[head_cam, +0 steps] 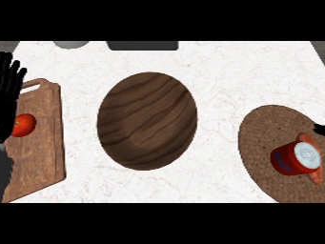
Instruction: Pick the sweet potato from the placemat and place it in the bowl
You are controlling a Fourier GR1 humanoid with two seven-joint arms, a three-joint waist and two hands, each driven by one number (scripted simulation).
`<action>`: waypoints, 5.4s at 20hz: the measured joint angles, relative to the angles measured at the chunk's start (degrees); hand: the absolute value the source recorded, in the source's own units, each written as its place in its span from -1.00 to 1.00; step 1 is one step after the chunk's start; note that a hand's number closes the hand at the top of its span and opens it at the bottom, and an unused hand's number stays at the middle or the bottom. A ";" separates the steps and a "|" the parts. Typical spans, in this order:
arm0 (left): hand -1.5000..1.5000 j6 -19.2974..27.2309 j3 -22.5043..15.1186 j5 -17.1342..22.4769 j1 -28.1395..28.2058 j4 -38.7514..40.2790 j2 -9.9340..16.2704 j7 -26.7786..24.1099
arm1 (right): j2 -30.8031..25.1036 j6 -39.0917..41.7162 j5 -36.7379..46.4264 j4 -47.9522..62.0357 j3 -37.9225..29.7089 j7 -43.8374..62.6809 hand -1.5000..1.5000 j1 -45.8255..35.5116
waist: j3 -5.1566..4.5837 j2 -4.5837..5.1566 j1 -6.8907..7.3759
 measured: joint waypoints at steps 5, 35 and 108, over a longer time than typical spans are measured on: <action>0.00 -0.93 0.90 -0.97 1.12 -0.11 -0.64 -0.83 | 1.93 -1.15 2.77 2.38 0.95 -1.30 -1.00 -2.29 | -0.01 -0.01 -0.06; 0.00 -4.59 4.66 -2.60 -0.35 -0.46 -1.99 1.31 | 10.08 -14.48 16.47 23.01 0.91 -8.26 1.00 -11.40 | -0.31 -0.15 0.03; 0.00 -4.65 5.30 -4.26 -1.87 2.17 -3.30 -0.02 | 41.65 -9.10 8.55 50.31 15.52 -3.82 1.00 -69.67 | -0.04 -0.11 -0.04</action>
